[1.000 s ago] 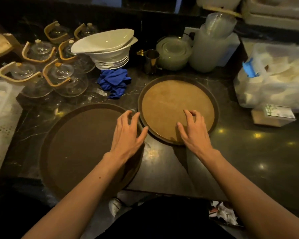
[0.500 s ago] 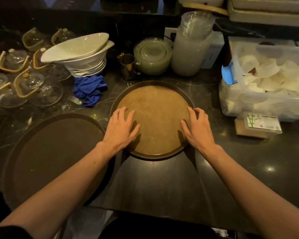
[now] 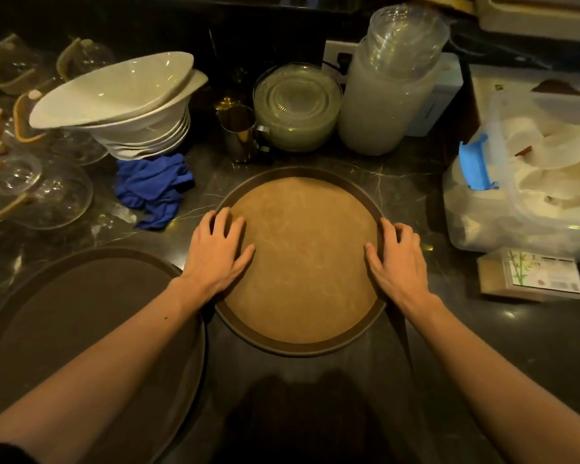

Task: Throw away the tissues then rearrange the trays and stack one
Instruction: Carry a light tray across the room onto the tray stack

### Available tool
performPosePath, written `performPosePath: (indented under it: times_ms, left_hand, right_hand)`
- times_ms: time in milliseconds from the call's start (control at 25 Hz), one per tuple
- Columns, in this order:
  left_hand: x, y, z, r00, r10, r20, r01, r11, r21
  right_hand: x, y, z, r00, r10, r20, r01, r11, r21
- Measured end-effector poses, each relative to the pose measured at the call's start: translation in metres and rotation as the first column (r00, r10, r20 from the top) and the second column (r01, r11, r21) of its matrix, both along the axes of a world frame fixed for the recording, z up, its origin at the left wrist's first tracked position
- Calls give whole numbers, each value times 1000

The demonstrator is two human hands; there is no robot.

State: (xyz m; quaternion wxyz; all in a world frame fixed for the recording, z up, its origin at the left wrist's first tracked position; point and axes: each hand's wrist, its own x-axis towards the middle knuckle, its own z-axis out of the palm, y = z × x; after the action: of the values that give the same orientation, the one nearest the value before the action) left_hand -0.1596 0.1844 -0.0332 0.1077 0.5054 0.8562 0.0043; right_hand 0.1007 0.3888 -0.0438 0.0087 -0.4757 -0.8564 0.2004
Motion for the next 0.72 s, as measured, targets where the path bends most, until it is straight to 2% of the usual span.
performPosePath:
  times_ms: [280,440,600,720]
  left_hand:
    - [-3,-6,-12,996,71,45,-72,997,15]
    - [-2,-5,-9,991,106,82,-109,993,35]
    - [3,-7,-9,960,203,192,-215,976,41]
    - [6,-9,-7,931,239,275,-264,963,55]
  right_hand:
    - [-4,-5,-4,999,-40,-18,40,999,-17]
    - [-2,-5,-3,999,-44,30,45,999,-16]
    - [3,-2,0,995,-63,71,67,996,-51]
    - [7,-4,3,998,-58,39,61,995,-84]
